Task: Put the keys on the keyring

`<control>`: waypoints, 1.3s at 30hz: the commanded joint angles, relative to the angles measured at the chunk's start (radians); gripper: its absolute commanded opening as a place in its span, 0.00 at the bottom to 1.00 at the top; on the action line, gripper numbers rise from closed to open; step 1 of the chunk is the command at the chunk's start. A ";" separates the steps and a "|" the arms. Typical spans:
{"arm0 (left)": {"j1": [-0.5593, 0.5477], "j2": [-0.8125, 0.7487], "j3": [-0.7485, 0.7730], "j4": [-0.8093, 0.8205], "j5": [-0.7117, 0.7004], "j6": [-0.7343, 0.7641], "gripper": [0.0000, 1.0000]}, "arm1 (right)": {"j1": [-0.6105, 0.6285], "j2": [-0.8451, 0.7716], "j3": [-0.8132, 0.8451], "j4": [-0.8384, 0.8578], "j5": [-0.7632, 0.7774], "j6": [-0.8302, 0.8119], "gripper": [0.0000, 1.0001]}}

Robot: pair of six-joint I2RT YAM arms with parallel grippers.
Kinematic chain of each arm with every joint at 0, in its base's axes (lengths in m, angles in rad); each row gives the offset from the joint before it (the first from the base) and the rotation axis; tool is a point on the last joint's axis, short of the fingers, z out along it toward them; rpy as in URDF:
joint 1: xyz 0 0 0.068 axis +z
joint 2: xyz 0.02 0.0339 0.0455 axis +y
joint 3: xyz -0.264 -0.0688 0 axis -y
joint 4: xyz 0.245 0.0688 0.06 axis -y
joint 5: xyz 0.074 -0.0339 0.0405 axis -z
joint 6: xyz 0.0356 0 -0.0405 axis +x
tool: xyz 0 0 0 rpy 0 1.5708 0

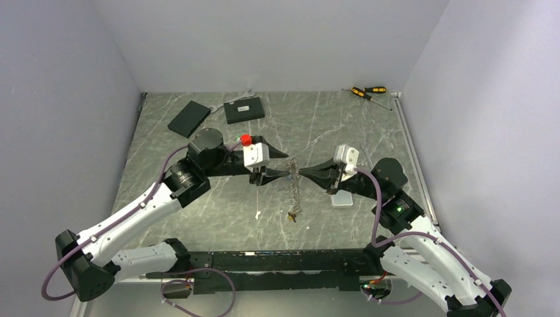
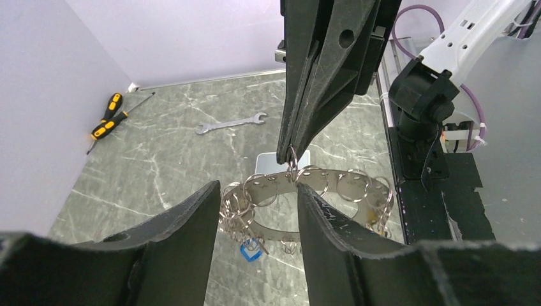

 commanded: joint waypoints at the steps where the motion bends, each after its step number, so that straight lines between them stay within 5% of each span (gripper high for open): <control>1: -0.003 -0.039 0.013 0.007 -0.030 0.017 0.52 | 0.002 -0.018 0.042 0.093 0.017 0.008 0.00; 32: -0.006 0.054 0.023 0.101 0.080 -0.052 0.31 | 0.003 0.010 0.055 0.141 0.032 0.078 0.00; 39: -0.014 0.066 0.026 0.116 0.067 -0.056 0.18 | 0.003 0.013 0.052 0.145 0.015 0.088 0.00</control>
